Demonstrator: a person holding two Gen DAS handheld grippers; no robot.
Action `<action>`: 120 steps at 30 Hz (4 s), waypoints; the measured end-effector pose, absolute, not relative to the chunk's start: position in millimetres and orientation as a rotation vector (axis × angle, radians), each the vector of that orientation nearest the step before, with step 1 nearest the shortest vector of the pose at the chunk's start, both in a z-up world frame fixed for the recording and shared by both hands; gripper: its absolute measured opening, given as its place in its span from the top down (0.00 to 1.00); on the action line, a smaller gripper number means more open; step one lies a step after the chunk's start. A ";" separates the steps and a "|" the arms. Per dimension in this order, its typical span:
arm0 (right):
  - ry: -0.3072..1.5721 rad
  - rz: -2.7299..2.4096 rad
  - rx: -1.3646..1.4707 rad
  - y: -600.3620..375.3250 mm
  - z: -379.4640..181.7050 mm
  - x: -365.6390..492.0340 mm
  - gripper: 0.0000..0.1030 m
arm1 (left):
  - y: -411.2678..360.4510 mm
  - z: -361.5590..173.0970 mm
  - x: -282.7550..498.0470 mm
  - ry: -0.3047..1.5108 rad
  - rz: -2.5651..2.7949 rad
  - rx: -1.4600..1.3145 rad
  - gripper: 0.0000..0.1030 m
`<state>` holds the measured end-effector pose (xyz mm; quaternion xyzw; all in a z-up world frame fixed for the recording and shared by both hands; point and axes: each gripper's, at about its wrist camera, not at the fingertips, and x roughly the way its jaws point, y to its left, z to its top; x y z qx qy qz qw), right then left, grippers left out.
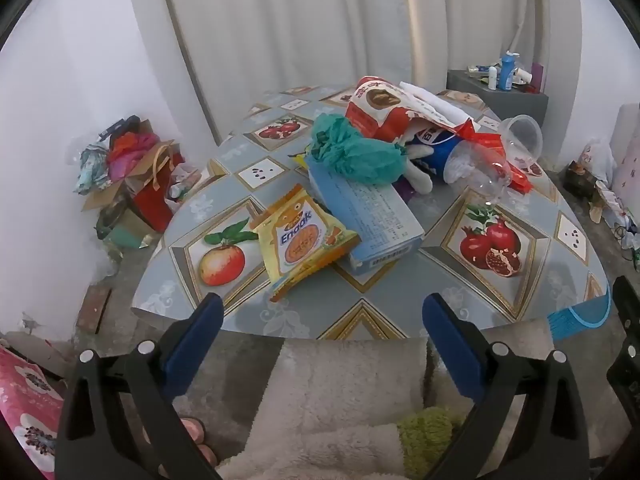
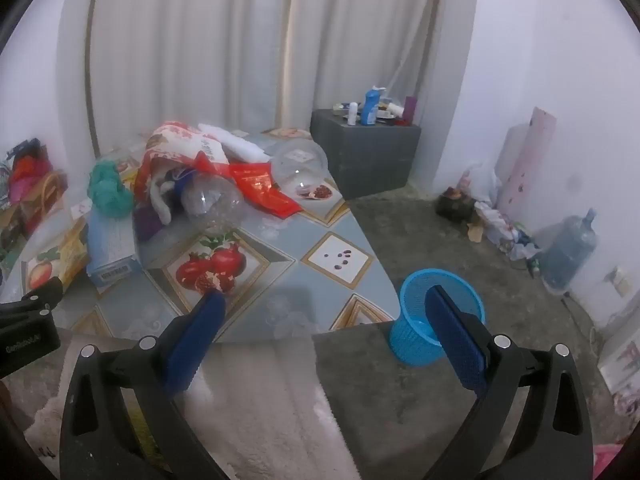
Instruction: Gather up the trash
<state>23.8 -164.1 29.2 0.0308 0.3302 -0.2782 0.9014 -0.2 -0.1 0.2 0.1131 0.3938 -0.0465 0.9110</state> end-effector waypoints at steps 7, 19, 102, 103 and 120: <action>0.682 -0.579 0.059 -163.8 29.4 23.7 0.08 | -2.8 -0.2 0.0 0.819 -0.104 0.232 0.05; 0.682 -0.581 0.059 -163.9 28.8 23.5 0.08 | -0.3 -1.1 0.6 0.829 -0.112 0.219 0.05; 0.680 -0.575 0.052 -161.1 23.6 22.4 0.08 | 6.5 -9.5 4.1 0.839 -0.104 0.208 0.05; 0.677 -0.573 0.048 -157.0 20.0 25.8 0.08 | 8.0 -9.2 4.9 0.838 -0.101 0.203 0.05; 0.478 -0.310 -0.056 -123.9 45.9 84.3 0.08 | 60.7 1.7 49.5 0.721 -0.214 0.077 0.05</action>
